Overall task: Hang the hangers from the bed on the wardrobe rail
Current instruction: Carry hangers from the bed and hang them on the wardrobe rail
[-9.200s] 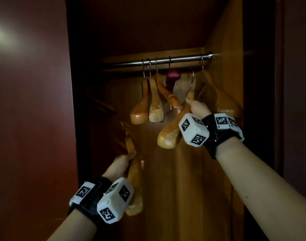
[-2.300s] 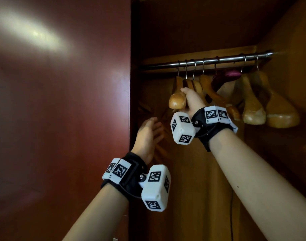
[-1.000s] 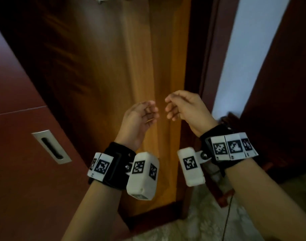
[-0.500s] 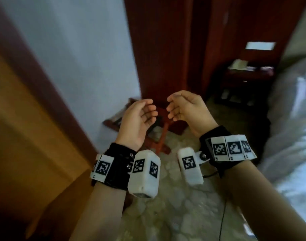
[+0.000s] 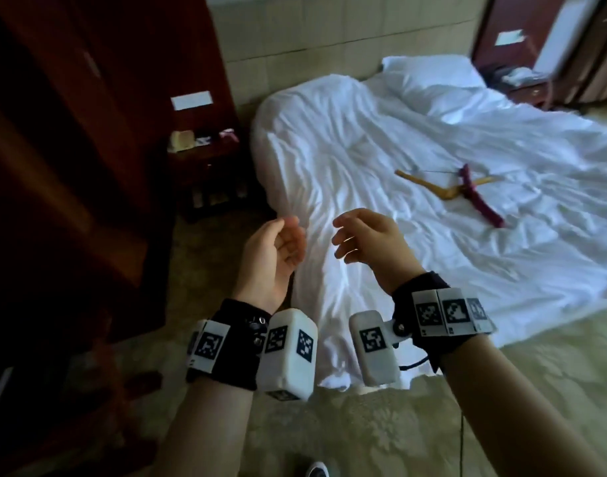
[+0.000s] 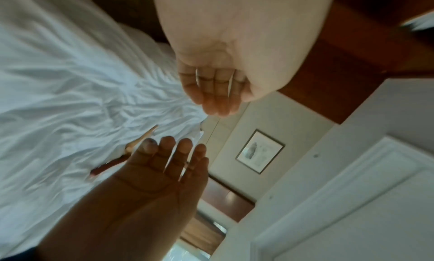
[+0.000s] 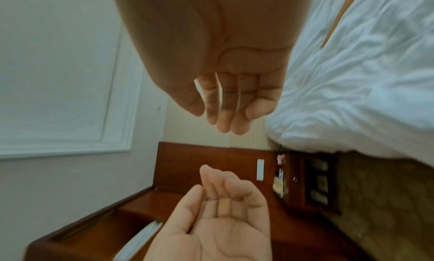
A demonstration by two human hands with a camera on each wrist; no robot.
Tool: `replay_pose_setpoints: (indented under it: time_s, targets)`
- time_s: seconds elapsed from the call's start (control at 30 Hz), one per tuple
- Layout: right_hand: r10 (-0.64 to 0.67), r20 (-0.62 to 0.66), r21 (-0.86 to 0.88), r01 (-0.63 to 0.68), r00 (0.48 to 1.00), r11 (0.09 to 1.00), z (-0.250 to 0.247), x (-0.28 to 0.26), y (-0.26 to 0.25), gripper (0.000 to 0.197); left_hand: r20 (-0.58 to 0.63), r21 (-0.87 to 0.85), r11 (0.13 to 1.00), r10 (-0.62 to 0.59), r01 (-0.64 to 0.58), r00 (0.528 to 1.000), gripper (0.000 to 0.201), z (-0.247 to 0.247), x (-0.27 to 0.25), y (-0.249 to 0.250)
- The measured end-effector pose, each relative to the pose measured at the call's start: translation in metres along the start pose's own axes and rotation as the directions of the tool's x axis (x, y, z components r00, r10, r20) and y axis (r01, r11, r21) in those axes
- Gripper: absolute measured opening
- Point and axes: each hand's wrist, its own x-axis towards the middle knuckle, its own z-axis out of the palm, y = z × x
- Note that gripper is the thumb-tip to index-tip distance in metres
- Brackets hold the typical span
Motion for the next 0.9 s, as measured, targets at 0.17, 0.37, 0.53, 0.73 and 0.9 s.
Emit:
replay_pose_setpoints:
  time_s: [0.17,0.37,0.53,0.73,0.9]
  targets:
    - [0.045,-0.215,0.020,-0.042,0.976,0.999,-0.058,0.020,0.005,0.014,0.128,0.009,0.992,-0.125,0.125,0.984,0.020,0.054,0.055,-0.032]
    - [0.087,-0.400,0.036,-0.080,0.912,0.996,-0.133,0.025,0.028,0.013,0.248,0.123,0.948,-0.317,0.295,0.915,0.019,0.122,0.088,-0.087]
    - [0.099,-0.503,0.090,-0.062,0.858,0.994,-0.216,0.038,0.034,0.010,0.314,0.221,0.922,-0.375,0.317,0.872,0.019,0.197,0.101,-0.125]
    - [0.085,-0.531,0.077,-0.052,0.843,0.996,-0.327,0.071,0.035,0.010,0.292,0.236,0.893,-0.442,0.384,0.848,0.018,0.312,0.127,-0.183]
    - [0.084,-0.518,0.033,-0.079,0.851,0.996,-0.412,0.101,0.024,0.011,0.280,0.201,0.875,-0.483,0.441,0.830,0.019,0.392,0.142,-0.220]
